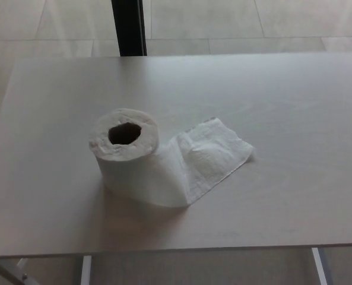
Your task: A toilet paper roll is kept in the middle of the desk infront of the robot. The robot places its left hand on the top of the toilet paper roll to hold it still and uses its right hand to tear off a piece of toilet paper from it and hands the paper to a person
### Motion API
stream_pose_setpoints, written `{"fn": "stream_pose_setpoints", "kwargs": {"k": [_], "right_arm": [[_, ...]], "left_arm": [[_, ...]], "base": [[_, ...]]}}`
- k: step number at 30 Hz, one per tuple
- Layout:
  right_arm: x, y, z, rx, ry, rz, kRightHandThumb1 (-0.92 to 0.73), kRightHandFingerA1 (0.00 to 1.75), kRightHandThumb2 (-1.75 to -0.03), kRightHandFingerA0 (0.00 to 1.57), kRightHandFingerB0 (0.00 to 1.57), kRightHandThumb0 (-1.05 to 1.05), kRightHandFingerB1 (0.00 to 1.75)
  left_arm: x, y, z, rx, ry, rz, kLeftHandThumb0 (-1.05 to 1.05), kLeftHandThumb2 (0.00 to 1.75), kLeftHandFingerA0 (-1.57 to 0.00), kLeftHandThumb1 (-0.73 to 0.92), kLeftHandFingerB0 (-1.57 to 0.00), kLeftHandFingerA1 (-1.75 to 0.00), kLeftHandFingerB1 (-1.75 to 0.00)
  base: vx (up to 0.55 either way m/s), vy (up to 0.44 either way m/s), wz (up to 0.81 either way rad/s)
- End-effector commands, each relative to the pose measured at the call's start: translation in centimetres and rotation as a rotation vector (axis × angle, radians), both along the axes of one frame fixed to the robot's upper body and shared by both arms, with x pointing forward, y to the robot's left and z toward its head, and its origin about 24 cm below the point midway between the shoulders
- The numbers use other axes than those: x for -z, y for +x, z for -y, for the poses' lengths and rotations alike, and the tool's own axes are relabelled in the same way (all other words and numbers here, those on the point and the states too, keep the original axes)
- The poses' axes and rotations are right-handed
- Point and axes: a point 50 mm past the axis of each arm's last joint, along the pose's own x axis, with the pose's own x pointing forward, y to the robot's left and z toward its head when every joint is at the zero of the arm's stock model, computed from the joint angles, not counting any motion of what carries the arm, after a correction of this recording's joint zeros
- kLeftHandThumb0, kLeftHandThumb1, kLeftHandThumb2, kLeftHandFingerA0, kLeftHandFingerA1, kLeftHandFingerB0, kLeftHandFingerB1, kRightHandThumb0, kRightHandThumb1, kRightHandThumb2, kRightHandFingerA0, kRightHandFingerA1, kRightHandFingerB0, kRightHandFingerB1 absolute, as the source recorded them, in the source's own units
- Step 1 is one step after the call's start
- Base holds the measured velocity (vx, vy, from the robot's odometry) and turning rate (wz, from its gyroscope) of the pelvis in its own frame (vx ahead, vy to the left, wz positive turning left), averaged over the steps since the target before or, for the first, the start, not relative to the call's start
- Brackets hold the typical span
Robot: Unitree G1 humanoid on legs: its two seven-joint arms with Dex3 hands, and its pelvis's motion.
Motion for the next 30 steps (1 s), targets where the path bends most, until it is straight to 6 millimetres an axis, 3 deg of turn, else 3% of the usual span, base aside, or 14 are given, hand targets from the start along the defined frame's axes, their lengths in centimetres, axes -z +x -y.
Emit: {"fn": "stream_pose_setpoints", "kwargs": {"k": [1,2,5,7,12,16,19,20,22,23,25,26,29,30], "right_arm": [[-5.1,3.4,-9.9,-0.336,-0.111,0.104,-0.76,0.59,-0.63,0.42,0.26,-0.88,0.38],[-4.9,3.7,-11.0,-0.350,-0.111,0.094,-0.74,0.58,-0.62,0.45,0.32,-0.89,0.37],[-5.0,4.4,-14.6,-0.426,-0.211,0.041,-0.70,0.55,-0.62,0.47,0.31,-0.71,0.35],[-4.5,4.8,-15.5,-0.444,-0.208,0.018,-0.69,0.53,-0.61,0.49,0.32,-0.68,0.33],[0.4,6.6,-19.2,-0.546,-0.259,-0.170,-0.56,0.61,-0.93,0.49,0.30,-0.83,0.46],[2.0,6.8,-20.6,-0.574,-0.247,-0.223,-0.61,0.52,-0.59,0.53,0.39,-0.64,0.33],[3.3,6.8,-21.6,-0.572,-0.287,-0.277,-0.52,0.59,-0.87,0.50,0.35,-0.74,0.46],[4.0,7.0,-22.2,-0.579,-0.308,-0.296,-0.48,0.66,-0.90,0.51,0.34,-0.68,0.51],[4.4,7.2,-22.8,-0.577,-0.336,-0.318,-0.52,0.65,-0.92,0.51,0.31,-0.74,0.48],[4.5,7.3,-23.0,-0.578,-0.342,-0.331,-0.60,0.56,-0.60,0.53,0.41,-0.71,0.36],[4.9,7.7,-23.5,-0.589,-0.345,-0.348,-0.51,0.64,-0.91,0.49,0.36,-0.72,0.50],[5.2,7.7,-23.8,-0.589,-0.370,-0.360,-0.52,0.63,-0.91,0.50,0.37,-0.74,0.50],[5.9,7.6,-24.4,-0.589,-0.398,-0.404,-0.50,0.63,-0.90,0.50,0.37,-0.71,0.50],[6.0,7.5,-24.5,-0.587,-0.400,-0.409,-0.49,0.63,-0.89,0.51,0.38,-0.68,0.50]], "left_arm": [[-8.7,5.0,8.8,0.228,0.122,0.118,-0.78,0.61,-0.45,0.69,-0.41,-0.49,-0.44],[-8.7,5.6,9.8,0.281,0.095,0.141,-0.70,1.00,-0.33,0.57,-0.25,-0.59,-0.53],[-9.1,7.2,12.8,0.307,0.168,0.124,-0.54,1.03,-0.34,0.62,-0.25,-0.60,-0.54],[-9.0,7.7,13.7,0.330,0.202,0.128,-0.64,0.63,-0.42,0.81,-0.39,-0.53,-0.48],[-8.0,9.7,18.1,0.368,0.346,0.030,-0.67,0.64,-0.56,0.81,-0.40,-0.67,-0.50],[-7.2,10.5,19.5,0.425,0.378,-0.016,-0.59,0.63,-0.45,0.83,-0.37,-0.55,-0.47],[-6.2,11.3,20.1,0.430,0.383,-0.088,-0.65,0.64,-0.49,0.81,-0.40,-0.54,-0.45],[-5.6,11.6,20.6,0.445,0.382,-0.100,-0.56,1.06,-0.48,0.63,-0.24,-0.66,-0.53],[-4.9,11.9,20.8,0.453,0.372,-0.119,-0.53,1.06,-0.46,0.62,-0.26,-0.65,-0.54],[-4.6,12.0,20.9,0.451,0.371,-0.126,-0.64,0.65,-0.47,0.80,-0.38,-0.55,-0.45],[-3.7,12.3,21.5,0.450,0.326,-0.151,-0.63,0.64,-0.44,0.80,-0.37,-0.55,-0.44],[-3.0,12.4,21.9,0.452,0.331,-0.164,-0.56,1.06,-0.48,0.61,-0.24,-0.68,-0.53],[-1.4,12.3,22.9,0.473,0.325,-0.195,-0.65,0.99,-0.53,0.63,-0.33,-0.67,-0.56],[-1.2,12.3,23.1,0.473,0.327,-0.202,-0.64,0.64,-0.57,0.80,-0.38,-0.59,-0.46]], "base": [[0.00,0.000,0.00],[0.00,0.000,0.00],[0.00,0.000,0.00],[0.00,0.000,0.00],[0.00,0.000,0.00],[0.00,0.000,0.00],[0.00,0.000,0.00],[0.00,0.000,0.00],[0.00,0.000,0.00],[0.00,0.000,0.00],[0.00,0.000,0.00],[0.00,0.000,0.00],[0.00,0.000,0.00],[0.00,0.000,0.00]]}}
